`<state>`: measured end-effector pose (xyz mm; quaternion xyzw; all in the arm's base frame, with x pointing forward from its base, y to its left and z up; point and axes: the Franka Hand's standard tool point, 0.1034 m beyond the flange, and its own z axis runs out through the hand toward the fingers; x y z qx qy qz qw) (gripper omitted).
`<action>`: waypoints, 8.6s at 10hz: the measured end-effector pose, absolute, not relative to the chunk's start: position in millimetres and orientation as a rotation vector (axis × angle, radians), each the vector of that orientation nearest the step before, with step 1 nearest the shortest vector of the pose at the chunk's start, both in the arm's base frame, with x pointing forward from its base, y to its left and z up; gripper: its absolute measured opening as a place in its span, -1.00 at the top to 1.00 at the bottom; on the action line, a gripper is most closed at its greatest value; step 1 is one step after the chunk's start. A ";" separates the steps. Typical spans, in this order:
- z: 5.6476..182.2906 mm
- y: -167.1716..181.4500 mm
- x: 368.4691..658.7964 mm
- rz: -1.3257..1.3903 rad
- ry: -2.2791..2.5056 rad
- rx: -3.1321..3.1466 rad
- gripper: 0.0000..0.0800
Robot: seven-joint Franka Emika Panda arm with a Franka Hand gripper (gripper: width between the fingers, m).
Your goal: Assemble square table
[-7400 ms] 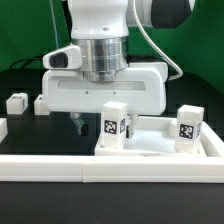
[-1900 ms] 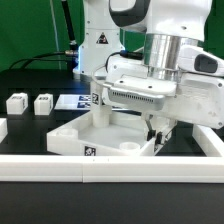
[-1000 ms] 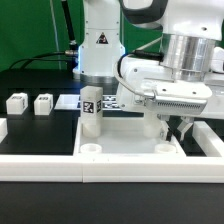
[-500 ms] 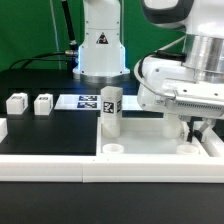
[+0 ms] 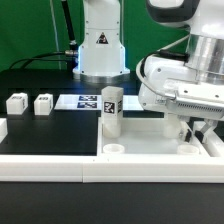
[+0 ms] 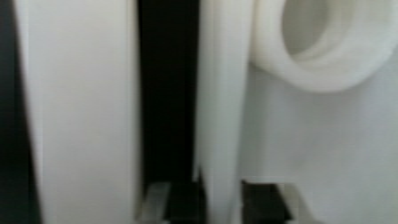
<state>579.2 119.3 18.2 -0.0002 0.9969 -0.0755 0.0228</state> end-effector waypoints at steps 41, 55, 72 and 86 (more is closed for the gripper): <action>132.9 -123.7 469.5 -0.246 1.156 2.637 -0.62; 95.4 -117.6 457.2 -0.441 -0.036 3.065 -0.62; 33.3 -142.1 391.6 -1.311 0.064 2.929 -0.62; 7.1 -131.8 358.4 -1.469 0.132 2.887 0.27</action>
Offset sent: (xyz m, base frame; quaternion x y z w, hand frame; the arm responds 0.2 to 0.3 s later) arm -0.0049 -0.0131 0.0685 0.0519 -0.0121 0.0027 0.9986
